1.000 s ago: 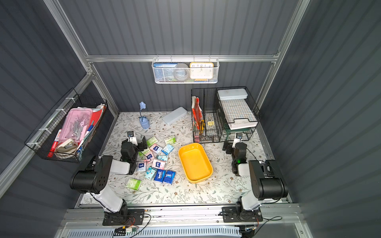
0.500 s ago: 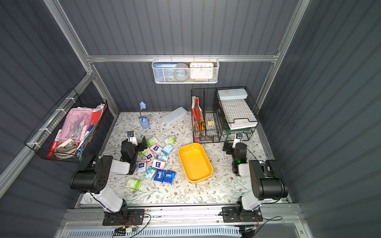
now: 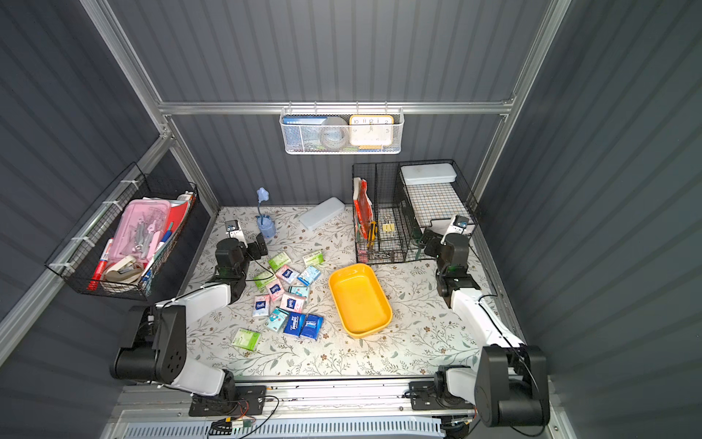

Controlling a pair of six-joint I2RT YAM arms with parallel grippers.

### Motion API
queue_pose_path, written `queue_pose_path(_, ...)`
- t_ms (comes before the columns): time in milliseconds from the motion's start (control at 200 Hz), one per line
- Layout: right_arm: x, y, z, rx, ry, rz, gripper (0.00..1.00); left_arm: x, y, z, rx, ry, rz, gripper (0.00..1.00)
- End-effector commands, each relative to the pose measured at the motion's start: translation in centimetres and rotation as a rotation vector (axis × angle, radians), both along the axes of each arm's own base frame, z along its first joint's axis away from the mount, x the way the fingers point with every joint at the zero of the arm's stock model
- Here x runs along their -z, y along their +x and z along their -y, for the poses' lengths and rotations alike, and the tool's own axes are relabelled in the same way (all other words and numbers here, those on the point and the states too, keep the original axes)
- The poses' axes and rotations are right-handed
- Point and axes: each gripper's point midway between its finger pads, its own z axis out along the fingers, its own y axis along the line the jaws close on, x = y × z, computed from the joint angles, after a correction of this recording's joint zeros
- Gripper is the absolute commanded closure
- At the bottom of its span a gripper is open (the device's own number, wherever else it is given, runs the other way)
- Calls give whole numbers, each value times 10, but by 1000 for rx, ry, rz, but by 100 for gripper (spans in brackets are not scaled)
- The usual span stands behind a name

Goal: Put the pocket tissues into the storage box
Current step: Pick up the pocket tissues from the center of the board.

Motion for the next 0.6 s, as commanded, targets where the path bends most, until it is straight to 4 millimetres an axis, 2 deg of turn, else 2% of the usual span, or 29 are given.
queue_pose_path(0,14,-19,-27,-93,184,-172,1,-1,-10,1,-39,-133,-98,1)
queue_pose_path(40,10,-23,-38,-124,216,-206,3,-4,-12,4,-30,-167,-118,1)
queue_pose_path(120,6,-32,-73,-223,203,-273,8,-4,-19,10,-28,-250,-163,1)
queue_pose_path(250,8,-57,-153,-439,142,-384,13,2,-33,22,-15,-375,-270,1)
queue_pose_path(295,22,-63,-179,-499,129,-456,14,3,-37,25,-5,-388,-298,1)
queue_pose_path(465,43,-102,-263,-736,88,-624,21,15,-54,40,43,-469,-390,1)
queue_pose_path(595,59,-141,-313,-871,-7,-779,25,26,-64,40,26,-492,-451,1)
